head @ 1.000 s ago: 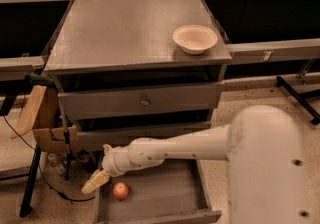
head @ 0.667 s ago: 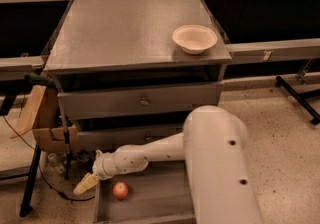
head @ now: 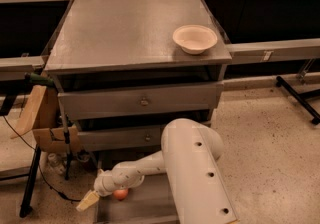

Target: Pick apple from bottom drawer and place on counter

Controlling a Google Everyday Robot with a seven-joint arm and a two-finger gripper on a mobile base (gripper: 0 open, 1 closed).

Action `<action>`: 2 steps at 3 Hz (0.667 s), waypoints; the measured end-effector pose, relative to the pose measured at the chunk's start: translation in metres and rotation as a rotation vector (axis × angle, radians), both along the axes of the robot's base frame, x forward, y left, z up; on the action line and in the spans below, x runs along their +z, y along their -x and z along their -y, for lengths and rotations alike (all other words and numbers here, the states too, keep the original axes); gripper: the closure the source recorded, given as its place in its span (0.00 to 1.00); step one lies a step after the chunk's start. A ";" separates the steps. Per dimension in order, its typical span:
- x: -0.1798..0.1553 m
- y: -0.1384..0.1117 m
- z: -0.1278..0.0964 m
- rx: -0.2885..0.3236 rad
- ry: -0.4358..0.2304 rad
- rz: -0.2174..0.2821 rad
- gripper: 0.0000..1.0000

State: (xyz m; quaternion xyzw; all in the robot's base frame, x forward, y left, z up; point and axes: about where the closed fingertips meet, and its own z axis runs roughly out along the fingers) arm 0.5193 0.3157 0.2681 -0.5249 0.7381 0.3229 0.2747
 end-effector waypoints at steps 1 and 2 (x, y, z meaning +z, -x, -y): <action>0.003 -0.002 -0.001 0.001 -0.001 0.005 0.00; -0.002 -0.006 0.008 0.005 -0.006 0.015 0.00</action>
Offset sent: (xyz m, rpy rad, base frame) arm 0.0166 -0.0205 -0.0054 0.0118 -0.0339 0.0039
